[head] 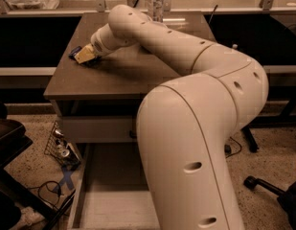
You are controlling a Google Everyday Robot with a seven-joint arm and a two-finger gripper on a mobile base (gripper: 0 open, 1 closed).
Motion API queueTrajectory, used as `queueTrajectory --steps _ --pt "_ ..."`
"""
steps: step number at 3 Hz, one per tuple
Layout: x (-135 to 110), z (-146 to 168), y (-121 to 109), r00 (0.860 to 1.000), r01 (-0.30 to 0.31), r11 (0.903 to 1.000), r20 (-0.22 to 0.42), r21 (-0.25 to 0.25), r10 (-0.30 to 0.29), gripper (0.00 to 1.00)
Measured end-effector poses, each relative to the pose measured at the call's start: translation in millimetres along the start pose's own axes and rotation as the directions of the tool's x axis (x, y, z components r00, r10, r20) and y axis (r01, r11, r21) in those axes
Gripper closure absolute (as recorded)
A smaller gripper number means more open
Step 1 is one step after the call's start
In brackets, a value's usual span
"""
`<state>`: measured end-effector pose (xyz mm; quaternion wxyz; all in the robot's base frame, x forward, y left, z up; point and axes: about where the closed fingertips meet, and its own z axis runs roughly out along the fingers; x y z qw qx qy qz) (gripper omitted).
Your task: Place rxbar blueberry into middle drawer
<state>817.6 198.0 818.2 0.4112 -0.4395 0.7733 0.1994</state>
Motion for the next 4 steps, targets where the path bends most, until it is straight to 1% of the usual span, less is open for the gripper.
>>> queueTrajectory --steps 1,2,3,4 --pt "-2 -6 -1 1.0 0.002 1.0 0.005 0.003 -0.002 1.0" --pt "-29 -95 -25 0.995 0.037 0.9978 0.087 0.054 -0.042 1.0" --pt "-63 -185 -47 0.978 0.102 0.9879 0.172 0.117 -0.121 1.0" --pt "-100 -157 -83 0.951 0.187 0.9612 0.209 0.203 -0.229 1.0"
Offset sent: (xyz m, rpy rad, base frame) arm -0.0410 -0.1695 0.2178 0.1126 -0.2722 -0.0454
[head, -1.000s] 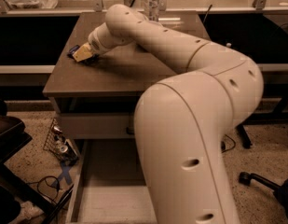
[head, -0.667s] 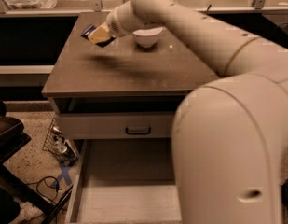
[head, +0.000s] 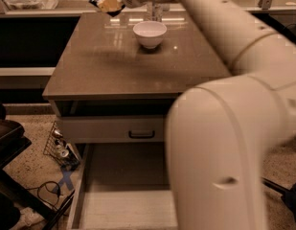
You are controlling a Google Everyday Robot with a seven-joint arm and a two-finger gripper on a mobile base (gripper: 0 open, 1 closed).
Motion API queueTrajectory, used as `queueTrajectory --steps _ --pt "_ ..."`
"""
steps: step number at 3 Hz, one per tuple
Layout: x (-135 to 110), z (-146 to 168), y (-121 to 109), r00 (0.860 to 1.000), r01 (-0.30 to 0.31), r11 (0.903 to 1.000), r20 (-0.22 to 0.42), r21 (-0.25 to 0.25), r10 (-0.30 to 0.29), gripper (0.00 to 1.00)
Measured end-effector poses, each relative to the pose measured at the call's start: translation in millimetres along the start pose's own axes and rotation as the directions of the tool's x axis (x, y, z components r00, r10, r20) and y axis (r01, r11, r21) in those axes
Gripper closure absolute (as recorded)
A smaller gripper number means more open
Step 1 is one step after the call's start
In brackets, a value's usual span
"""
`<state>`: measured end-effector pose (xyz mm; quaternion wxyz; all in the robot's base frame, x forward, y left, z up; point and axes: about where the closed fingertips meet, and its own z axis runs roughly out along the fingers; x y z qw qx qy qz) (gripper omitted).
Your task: Place rxbar blueberry into middle drawer
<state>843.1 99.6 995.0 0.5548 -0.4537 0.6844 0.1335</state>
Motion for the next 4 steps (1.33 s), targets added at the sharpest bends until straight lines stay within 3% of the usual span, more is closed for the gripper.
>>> queueTrajectory --steps 1,3,4 --pt "3 109 2 0.999 -0.021 0.9997 0.034 -0.013 0.022 1.0" --pt "6 101 2 1.0 -0.011 0.9997 0.004 -0.022 0.011 1.0" --pt "13 47 -14 0.994 0.013 0.9996 -0.104 -0.024 -0.016 1.0"
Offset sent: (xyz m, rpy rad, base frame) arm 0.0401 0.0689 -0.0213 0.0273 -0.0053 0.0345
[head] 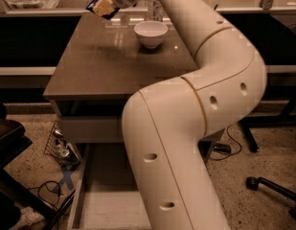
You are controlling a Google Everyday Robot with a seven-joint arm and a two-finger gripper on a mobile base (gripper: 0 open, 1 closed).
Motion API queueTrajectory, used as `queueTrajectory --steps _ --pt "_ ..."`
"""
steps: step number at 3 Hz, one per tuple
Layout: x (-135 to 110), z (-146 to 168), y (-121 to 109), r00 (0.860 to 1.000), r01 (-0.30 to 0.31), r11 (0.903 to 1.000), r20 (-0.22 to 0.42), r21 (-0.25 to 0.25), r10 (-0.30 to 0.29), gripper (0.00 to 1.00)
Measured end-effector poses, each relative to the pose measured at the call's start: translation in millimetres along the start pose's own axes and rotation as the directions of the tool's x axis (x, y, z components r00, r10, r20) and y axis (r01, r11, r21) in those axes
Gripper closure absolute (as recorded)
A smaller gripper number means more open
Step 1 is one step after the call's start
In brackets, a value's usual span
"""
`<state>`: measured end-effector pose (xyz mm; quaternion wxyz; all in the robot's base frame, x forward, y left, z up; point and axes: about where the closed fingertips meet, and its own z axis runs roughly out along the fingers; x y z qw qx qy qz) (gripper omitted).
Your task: Place rxbar blueberry into middle drawer
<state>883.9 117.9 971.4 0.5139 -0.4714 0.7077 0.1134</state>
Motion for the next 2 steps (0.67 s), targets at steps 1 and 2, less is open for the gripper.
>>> queueTrajectory --steps 1,2 --pt "17 -55 -11 0.994 0.002 1.0 -0.106 0.009 -0.001 1.0" --pt "16 -149 -35 0.993 -0.015 0.9929 -0.118 0.118 0.029 1.0"
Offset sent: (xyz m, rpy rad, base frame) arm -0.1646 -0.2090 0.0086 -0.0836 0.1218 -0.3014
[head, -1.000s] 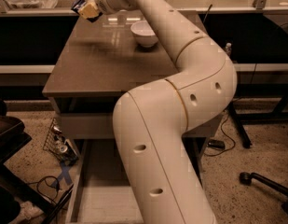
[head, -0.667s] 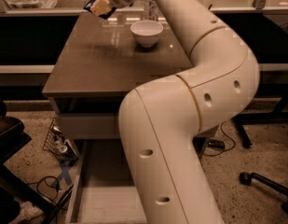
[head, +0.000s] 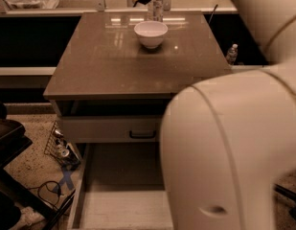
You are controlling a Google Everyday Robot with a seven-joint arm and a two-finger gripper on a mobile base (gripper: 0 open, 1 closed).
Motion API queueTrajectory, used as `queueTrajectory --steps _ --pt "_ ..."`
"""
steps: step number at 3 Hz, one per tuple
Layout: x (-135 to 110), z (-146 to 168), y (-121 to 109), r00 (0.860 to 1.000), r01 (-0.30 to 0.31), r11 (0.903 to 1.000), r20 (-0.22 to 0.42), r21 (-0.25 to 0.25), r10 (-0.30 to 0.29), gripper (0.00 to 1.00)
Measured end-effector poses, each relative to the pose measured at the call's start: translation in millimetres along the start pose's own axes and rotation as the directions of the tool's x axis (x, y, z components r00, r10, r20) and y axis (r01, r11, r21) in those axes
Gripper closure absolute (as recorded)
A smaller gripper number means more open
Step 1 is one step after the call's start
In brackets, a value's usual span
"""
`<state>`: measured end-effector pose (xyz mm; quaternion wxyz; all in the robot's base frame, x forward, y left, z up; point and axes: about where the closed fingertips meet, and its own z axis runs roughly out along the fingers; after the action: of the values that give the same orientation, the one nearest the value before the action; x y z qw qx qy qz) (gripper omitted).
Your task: Place rxbar blueberry into middle drawer
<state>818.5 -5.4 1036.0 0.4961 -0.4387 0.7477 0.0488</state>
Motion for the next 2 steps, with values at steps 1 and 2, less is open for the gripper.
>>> queueTrajectory --steps 1,2 --pt "-8 -65 -15 0.997 -0.03 0.9931 0.073 0.113 0.022 1.0" --pt "-2 -141 -12 0.989 -0.106 0.9742 0.127 0.199 0.082 1.0"
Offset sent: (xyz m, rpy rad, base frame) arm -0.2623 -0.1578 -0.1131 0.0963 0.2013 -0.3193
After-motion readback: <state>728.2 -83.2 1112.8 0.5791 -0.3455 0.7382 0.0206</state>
